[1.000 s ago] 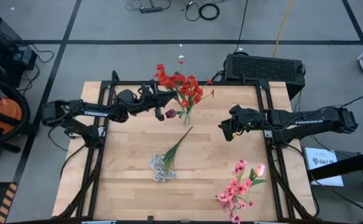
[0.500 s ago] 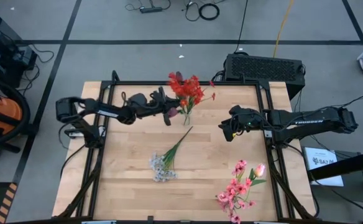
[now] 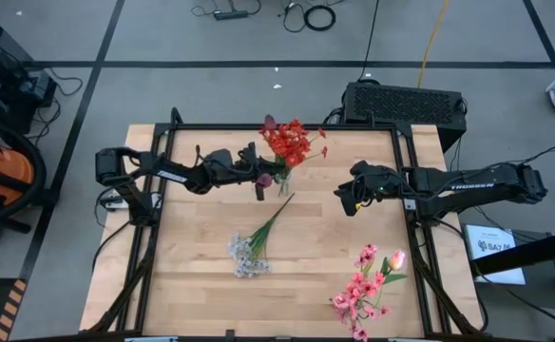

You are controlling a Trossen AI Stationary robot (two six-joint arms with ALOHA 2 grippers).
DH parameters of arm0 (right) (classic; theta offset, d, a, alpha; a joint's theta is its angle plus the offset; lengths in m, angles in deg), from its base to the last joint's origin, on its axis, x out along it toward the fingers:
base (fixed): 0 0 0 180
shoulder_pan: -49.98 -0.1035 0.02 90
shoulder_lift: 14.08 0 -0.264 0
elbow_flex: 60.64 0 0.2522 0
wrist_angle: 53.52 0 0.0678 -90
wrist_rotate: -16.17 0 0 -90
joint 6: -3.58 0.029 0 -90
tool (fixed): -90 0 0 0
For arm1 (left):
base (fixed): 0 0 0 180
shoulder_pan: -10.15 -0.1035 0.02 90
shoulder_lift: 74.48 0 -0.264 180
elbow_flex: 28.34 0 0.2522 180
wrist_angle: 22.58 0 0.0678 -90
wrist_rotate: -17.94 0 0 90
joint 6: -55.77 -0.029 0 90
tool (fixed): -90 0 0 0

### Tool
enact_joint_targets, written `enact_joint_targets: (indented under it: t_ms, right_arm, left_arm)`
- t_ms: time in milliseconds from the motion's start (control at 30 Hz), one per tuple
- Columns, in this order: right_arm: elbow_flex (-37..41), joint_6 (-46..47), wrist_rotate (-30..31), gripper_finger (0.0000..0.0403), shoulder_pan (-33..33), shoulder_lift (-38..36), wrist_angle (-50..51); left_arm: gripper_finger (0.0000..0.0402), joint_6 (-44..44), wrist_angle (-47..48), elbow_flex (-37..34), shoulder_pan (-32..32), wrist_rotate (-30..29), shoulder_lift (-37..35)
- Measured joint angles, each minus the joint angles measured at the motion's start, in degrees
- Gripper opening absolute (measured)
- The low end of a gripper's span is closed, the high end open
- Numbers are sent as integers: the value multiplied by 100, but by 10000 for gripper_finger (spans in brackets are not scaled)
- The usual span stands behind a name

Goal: Sort flowers into vase by color
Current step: Put the orange flowers into the transparent vase, then put the white flower in the purple vase

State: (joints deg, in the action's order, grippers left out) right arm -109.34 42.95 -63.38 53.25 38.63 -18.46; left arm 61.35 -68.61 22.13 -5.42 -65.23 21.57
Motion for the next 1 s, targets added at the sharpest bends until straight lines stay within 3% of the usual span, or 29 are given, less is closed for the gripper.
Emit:
enact_joint_targets:
  t_ms: [300, 633, 1000]
  right_arm:
    - [0, 0, -1, 128, 1, 0, 0]
    - [0, 28, -3, 128, 0, 0, -2]
    - [0, 39, -27, 128, 2, -2, -2]
  left_arm:
    - [31, -32, -12, 0, -2, -1, -2]
    - [128, -44, 10, 0, -2, 26, -29]
    - [148, -485, 1623, 4, -20, -13, -1040]
